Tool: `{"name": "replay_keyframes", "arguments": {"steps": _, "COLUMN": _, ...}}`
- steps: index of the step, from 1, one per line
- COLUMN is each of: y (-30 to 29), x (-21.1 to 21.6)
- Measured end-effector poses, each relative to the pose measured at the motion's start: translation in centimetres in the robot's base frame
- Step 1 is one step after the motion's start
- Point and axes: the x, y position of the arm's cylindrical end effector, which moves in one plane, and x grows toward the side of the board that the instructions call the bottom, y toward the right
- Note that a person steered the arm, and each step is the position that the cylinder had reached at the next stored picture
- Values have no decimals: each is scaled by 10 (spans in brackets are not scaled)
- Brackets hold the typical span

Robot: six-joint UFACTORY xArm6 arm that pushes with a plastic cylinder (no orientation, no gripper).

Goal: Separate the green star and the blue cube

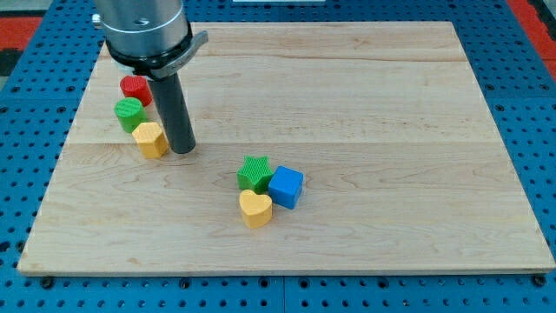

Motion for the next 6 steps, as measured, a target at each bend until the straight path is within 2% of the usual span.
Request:
{"name": "replay_keyframes", "arguments": {"steps": 3, "y": -35, "x": 0}}
{"name": "replay_keyframes", "arguments": {"steps": 4, "y": 21, "x": 0}}
{"name": "replay_keyframes", "arguments": {"steps": 5, "y": 121, "x": 0}}
{"name": "replay_keyframes", "arguments": {"steps": 6, "y": 136, "x": 28}}
